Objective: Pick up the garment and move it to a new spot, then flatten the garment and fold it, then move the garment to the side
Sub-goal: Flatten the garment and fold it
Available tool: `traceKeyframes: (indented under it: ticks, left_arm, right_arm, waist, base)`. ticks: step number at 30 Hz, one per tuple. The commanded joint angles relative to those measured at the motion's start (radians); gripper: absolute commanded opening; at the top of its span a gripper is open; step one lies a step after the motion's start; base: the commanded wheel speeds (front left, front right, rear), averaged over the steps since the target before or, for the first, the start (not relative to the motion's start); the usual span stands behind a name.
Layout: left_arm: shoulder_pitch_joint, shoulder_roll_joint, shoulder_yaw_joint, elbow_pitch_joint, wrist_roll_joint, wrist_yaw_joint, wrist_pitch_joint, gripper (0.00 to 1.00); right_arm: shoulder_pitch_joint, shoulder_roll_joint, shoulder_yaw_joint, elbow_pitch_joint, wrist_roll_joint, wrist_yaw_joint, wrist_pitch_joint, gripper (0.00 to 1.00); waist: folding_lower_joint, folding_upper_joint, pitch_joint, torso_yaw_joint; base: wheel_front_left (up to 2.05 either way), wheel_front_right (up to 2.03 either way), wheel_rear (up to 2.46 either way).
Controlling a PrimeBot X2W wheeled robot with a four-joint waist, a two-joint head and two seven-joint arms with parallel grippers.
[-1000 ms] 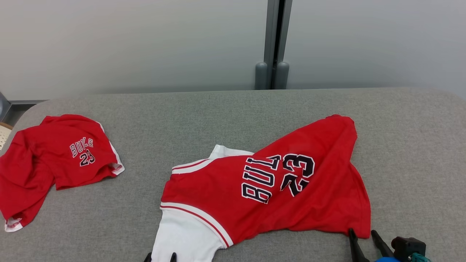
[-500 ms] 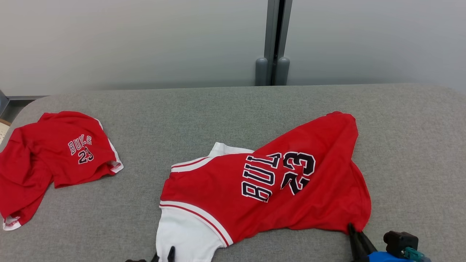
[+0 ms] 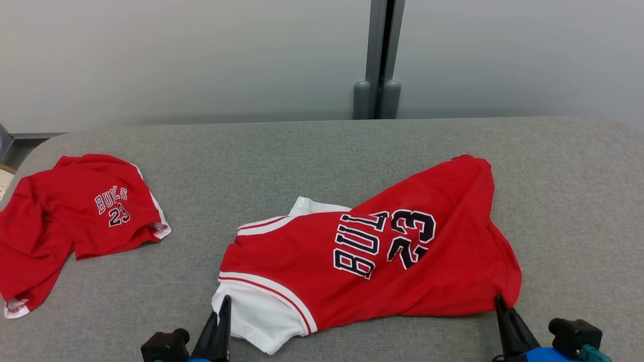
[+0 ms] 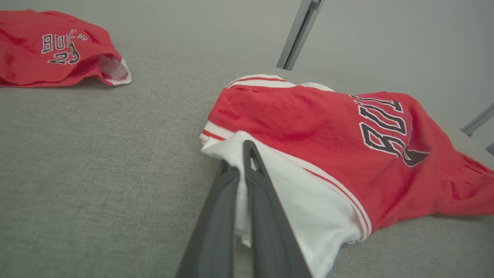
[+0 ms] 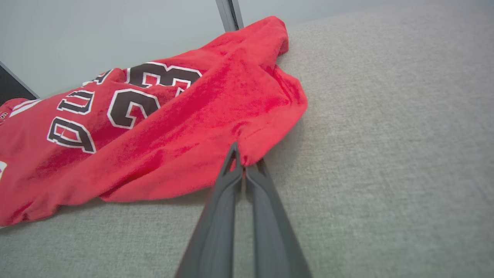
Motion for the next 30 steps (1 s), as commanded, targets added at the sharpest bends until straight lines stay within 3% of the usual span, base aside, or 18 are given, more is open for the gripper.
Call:
traceKeyframes:
  ticks: [1,5,12,17,22,30]
  left_arm:
    - [-0.016,0.002,0.005,-0.021,0.008,-0.001,-0.001,0.00]
    - [-0.068,0.021,-0.003,-0.076,-0.003,-0.001,-0.001,0.00]
    - [-0.289,0.125,-0.043,-0.107,-0.053,-0.001,-0.001,0.00]
    - [-0.535,0.199,-0.067,-0.086,-0.100,-0.001,0.004,0.00]
    - [-0.813,0.260,-0.070,-0.039,-0.165,-0.001,0.042,0.00]
    - [-1.218,0.305,-0.093,0.077,-0.224,-0.001,0.070,0.00]
  right_arm:
    - [0.003,-0.007,0.002,-0.025,0.012,0.000,0.000,0.00]
    - [-0.043,-0.017,0.031,-0.087,0.017,0.000,0.000,0.00]
    - [-0.254,-0.078,0.094,-0.107,0.035,0.000,0.000,0.00]
    - [-0.499,-0.123,0.147,-0.063,0.066,0.000,0.000,0.00]
    - [-0.789,-0.121,0.185,0.007,0.138,0.000,0.030,0.00]
    - [-1.219,-0.129,0.202,0.152,0.226,0.000,0.076,0.00]
  waist:
    - [0.0000,0.0000,0.003,-0.002]
    - [0.0000,0.0000,0.020,-0.013]
    - [0.0000,0.0000,0.083,-0.032]
    - [0.0000,0.0000,0.175,-0.045]
    - [0.0000,0.0000,0.287,-0.067]
    - [0.0000,0.0000,0.411,-0.077]
  base:
    - [0.00,0.00,0.00]
    - [0.00,0.00,0.00]
    - [0.00,0.00,0.00]
    - [0.00,0.00,0.00]
    - [0.00,0.00,0.00]
    - [0.00,0.00,0.00]
